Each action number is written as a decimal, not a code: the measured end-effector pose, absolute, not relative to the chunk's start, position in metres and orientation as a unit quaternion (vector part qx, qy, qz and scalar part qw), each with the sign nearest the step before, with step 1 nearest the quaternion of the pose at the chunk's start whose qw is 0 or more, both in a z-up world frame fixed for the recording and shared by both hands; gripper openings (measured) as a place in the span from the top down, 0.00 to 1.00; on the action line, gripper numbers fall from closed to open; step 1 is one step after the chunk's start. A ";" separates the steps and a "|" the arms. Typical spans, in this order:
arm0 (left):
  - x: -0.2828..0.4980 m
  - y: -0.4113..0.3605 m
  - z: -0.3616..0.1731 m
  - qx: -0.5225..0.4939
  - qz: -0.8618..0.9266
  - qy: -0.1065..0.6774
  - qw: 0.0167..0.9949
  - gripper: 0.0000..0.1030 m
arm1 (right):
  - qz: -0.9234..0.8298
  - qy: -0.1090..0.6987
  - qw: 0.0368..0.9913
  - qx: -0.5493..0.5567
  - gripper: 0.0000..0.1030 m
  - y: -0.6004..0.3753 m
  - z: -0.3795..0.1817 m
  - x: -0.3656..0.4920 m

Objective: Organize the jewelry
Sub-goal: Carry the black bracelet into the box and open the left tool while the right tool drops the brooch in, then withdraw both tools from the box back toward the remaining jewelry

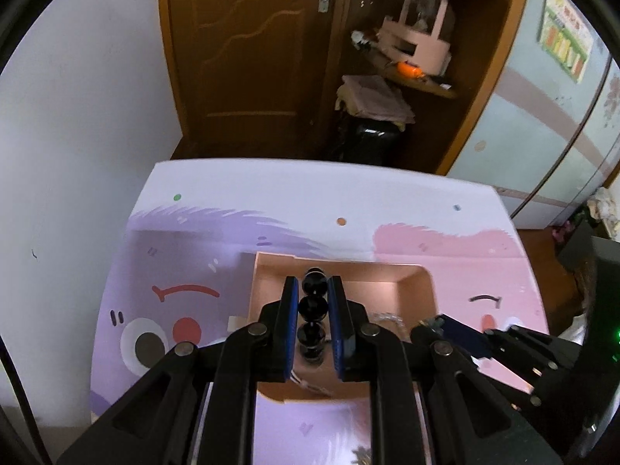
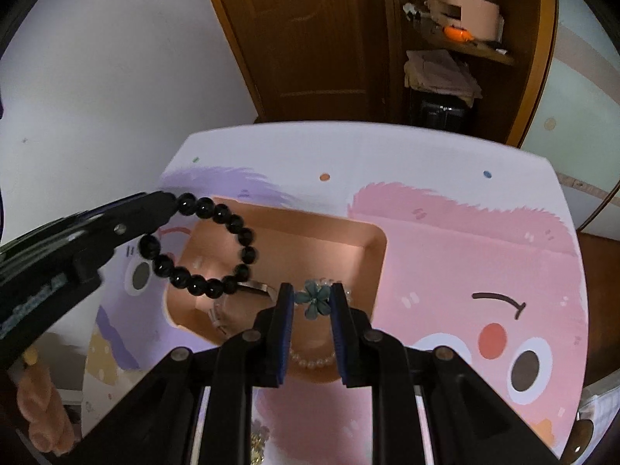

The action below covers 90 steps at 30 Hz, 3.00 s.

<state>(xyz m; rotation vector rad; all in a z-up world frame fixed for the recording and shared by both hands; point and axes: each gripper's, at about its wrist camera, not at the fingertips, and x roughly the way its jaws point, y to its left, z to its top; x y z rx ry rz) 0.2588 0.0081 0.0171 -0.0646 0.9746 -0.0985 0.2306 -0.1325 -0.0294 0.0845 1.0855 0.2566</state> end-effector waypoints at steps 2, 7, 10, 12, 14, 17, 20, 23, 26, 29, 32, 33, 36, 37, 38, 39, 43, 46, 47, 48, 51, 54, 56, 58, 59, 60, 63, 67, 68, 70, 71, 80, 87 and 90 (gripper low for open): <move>0.265 0.007 0.005 -0.021 -0.047 0.469 0.882 0.88 | 0.122 0.520 0.844 0.041 0.82 -0.132 -0.038 0.234; 0.279 0.016 -0.025 -0.014 -0.029 0.496 0.868 0.87 | 0.111 0.541 0.833 0.041 0.81 -0.133 -0.055 0.240; 0.283 0.022 -0.036 -0.031 -0.030 0.510 0.859 0.87 | 0.110 0.548 0.828 0.045 0.80 -0.136 -0.061 0.239; 0.284 0.024 -0.041 -0.041 -0.036 0.514 0.856 0.87 | 0.112 0.550 0.826 0.049 0.79 -0.137 -0.063 0.239; 0.284 0.023 -0.042 -0.057 -0.052 0.516 0.853 0.87 | 0.116 0.549 0.826 0.057 0.78 -0.140 -0.063 0.236; 0.283 0.018 -0.041 -0.075 -0.072 0.517 0.849 0.87 | 0.118 0.545 0.828 0.063 0.77 -0.142 -0.061 0.232; 0.281 0.009 -0.037 -0.074 -0.078 0.514 0.851 0.78 | 0.121 0.540 0.830 0.066 0.77 -0.142 -0.058 0.228; 0.278 0.003 -0.032 -0.071 -0.082 0.509 0.854 0.65 | 0.123 0.537 0.832 0.066 0.77 -0.143 -0.055 0.225; 0.272 0.002 -0.026 -0.065 -0.076 0.500 0.860 0.53 | 0.125 0.534 0.834 0.067 0.77 -0.144 -0.051 0.220; 0.265 0.006 -0.022 -0.066 -0.069 0.499 0.861 0.46 | 0.126 0.532 0.834 0.069 0.77 -0.146 -0.049 0.216; 0.257 0.011 -0.020 -0.063 -0.056 0.502 0.861 0.38 | 0.129 0.533 0.834 0.069 0.77 -0.146 -0.048 0.212; 0.254 0.013 -0.020 -0.062 -0.051 0.503 0.860 0.36 | 0.130 0.532 0.834 0.068 0.77 -0.146 -0.047 0.210; 0.243 0.020 -0.019 -0.063 -0.045 0.506 0.859 0.34 | 0.133 0.533 0.833 0.065 0.77 -0.144 -0.046 0.201; 0.239 0.022 -0.019 -0.065 -0.045 0.509 0.857 0.34 | 0.134 0.534 0.832 0.066 0.77 -0.145 -0.046 0.199; 0.235 0.024 -0.019 -0.066 -0.044 0.510 0.856 0.34 | 0.135 0.535 0.832 0.066 0.77 -0.144 -0.046 0.195; 0.231 0.025 -0.019 -0.067 -0.042 0.511 0.856 0.33 | 0.136 0.535 0.831 0.065 0.77 -0.144 -0.045 0.191; 0.215 0.031 -0.016 -0.060 -0.035 0.508 0.859 0.24 | 0.138 0.533 0.832 0.058 0.77 -0.143 -0.042 0.178; 0.202 0.033 -0.012 -0.050 -0.037 0.505 0.861 0.20 | 0.139 0.532 0.833 0.056 0.77 -0.143 -0.040 0.168; 0.196 0.033 -0.010 -0.046 -0.036 0.504 0.861 0.19 | 0.140 0.531 0.834 0.055 0.77 -0.143 -0.039 0.165; 0.191 0.034 -0.008 -0.044 -0.038 0.502 0.863 0.18 | 0.140 0.530 0.834 0.054 0.77 -0.143 -0.038 0.161; 0.175 0.035 -0.003 -0.040 -0.047 0.495 0.867 0.14 | 0.142 0.530 0.834 0.051 0.77 -0.144 -0.036 0.150; 0.159 0.036 0.002 -0.038 -0.048 0.491 0.869 0.11 | 0.143 0.530 0.835 0.046 0.77 -0.143 -0.035 0.141; 0.149 0.037 0.003 -0.032 -0.050 0.492 0.869 0.10 | 0.144 0.530 0.835 0.044 0.77 -0.144 -0.035 0.134; 0.138 0.037 0.003 -0.025 -0.047 0.494 0.868 0.10 | 0.146 0.530 0.834 0.045 0.77 -0.145 -0.035 0.127; 0.132 0.037 0.003 -0.021 -0.045 0.495 0.867 0.10 | 0.147 0.530 0.834 0.046 0.77 -0.145 -0.034 0.123; 0.126 0.038 0.003 -0.018 -0.044 0.497 0.867 0.10 | 0.147 0.530 0.834 0.046 0.77 -0.146 -0.034 0.120; 0.113 0.040 0.002 -0.017 -0.050 0.500 0.864 0.10 | 0.151 0.530 0.833 0.049 0.77 -0.147 -0.032 0.107; 0.095 0.048 0.002 -0.029 -0.042 0.491 0.870 0.10 | 0.156 0.533 0.830 0.050 0.77 -0.147 -0.032 0.092; 0.089 0.049 0.001 -0.030 -0.040 0.488 0.872 0.10 | 0.158 0.534 0.829 0.049 0.77 -0.146 -0.032 0.089; 0.082 0.053 0.000 -0.033 -0.039 0.484 0.874 0.10 | 0.160 0.536 0.828 0.043 0.77 -0.143 -0.032 0.082; 0.078 0.054 -0.001 -0.034 -0.036 0.483 0.874 0.10 | 0.161 0.538 0.827 0.042 0.77 -0.142 -0.032 0.078; 0.045 0.078 -0.029 -0.043 -0.023 0.533 0.845 0.10 | 0.160 0.577 0.801 0.023 0.77 -0.123 -0.050 0.051; 0.020 0.108 -0.058 -0.091 -0.019 0.558 0.825 0.10 | 0.169 0.588 0.791 0.010 0.77 -0.112 -0.063 0.040; 0.019 0.115 -0.072 -0.096 -0.007 0.580 0.809 0.10 | 0.164 0.588 0.792 0.000 0.77 -0.110 -0.065 0.039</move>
